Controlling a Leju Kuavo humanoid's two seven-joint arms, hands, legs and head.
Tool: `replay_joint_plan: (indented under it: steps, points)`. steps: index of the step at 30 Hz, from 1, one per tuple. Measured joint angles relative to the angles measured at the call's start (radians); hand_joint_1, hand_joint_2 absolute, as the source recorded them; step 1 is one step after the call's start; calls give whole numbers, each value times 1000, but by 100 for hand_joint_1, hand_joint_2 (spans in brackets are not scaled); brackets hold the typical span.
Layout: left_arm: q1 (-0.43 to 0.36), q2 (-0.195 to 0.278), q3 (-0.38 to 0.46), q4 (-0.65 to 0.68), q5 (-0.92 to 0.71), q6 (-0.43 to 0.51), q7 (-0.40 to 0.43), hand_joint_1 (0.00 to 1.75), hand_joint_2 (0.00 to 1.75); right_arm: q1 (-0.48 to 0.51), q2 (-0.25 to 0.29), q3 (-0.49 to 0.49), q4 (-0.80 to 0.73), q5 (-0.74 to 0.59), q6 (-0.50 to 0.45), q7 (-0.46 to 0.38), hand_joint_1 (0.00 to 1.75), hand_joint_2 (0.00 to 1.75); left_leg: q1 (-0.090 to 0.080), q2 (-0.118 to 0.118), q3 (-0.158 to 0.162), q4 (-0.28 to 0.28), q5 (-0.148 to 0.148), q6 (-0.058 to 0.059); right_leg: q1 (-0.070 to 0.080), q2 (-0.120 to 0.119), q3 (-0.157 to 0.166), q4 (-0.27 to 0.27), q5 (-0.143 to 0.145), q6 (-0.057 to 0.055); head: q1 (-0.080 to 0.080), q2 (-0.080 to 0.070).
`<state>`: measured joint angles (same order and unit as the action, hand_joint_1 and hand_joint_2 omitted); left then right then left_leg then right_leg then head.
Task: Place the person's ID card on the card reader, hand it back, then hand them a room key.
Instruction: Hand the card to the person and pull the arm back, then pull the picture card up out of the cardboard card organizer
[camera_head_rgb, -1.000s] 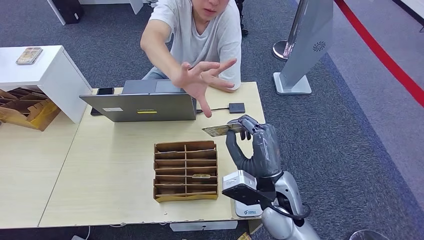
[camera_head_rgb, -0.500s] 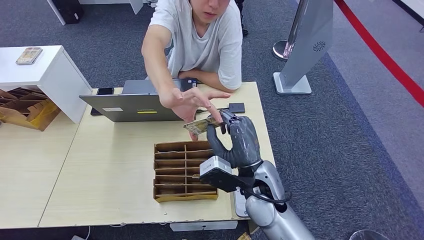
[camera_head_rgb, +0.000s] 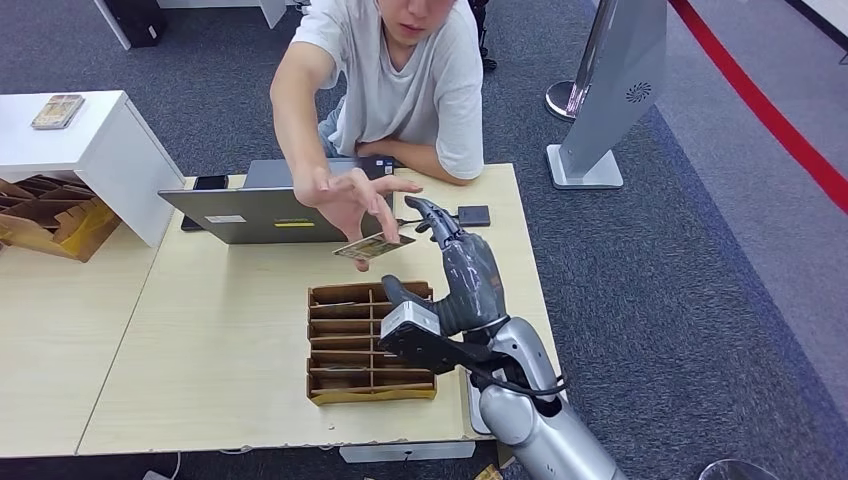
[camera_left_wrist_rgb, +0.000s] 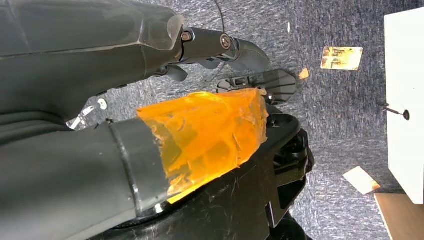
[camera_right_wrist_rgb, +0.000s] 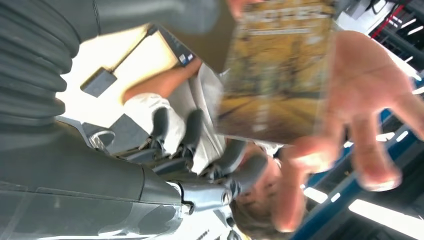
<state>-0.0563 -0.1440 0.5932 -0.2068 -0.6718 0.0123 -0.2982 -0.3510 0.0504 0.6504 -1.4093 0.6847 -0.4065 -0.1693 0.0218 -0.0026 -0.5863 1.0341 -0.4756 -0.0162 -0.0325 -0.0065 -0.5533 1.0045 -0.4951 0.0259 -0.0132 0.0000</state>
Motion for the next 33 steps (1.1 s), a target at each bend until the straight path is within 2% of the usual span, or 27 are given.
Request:
replay_joint_plan:
  steps: [7, 16, 26, 33]
  points:
    - [2, -1, 0, 0, 2, 5, -1, 0, 0, 34, 0, 0, -19, -60, 3, -35, 0, 0, 0, 0, 0, 0, 0, 0, 0, 0, 0, 0, 0, 0, 0, 0]
    - [16, -4, 0, 0, 11, 14, -10, 0, 0, 122, -10, 0, -120, -137, -8, -97, 0, 0, 0, 0, 0, 0, 0, 0, 0, 0, -1, 0, 0, 0, 0, 0]
    - [20, -6, 2, 0, 21, 23, -11, 0, 0, 212, -41, -7, -242, -382, 100, -179, 0, 0, 0, 0, 0, 0, 0, 0, 0, 0, -1, 0, 0, 0, 0, 0]
    - [20, -7, 8, 0, 24, 30, -11, 0, 0, 268, -56, -28, -300, -485, 174, -202, 0, 0, 0, 0, 0, 0, 0, 0, 0, 0, -1, 0, 0, 0, 0, 0]
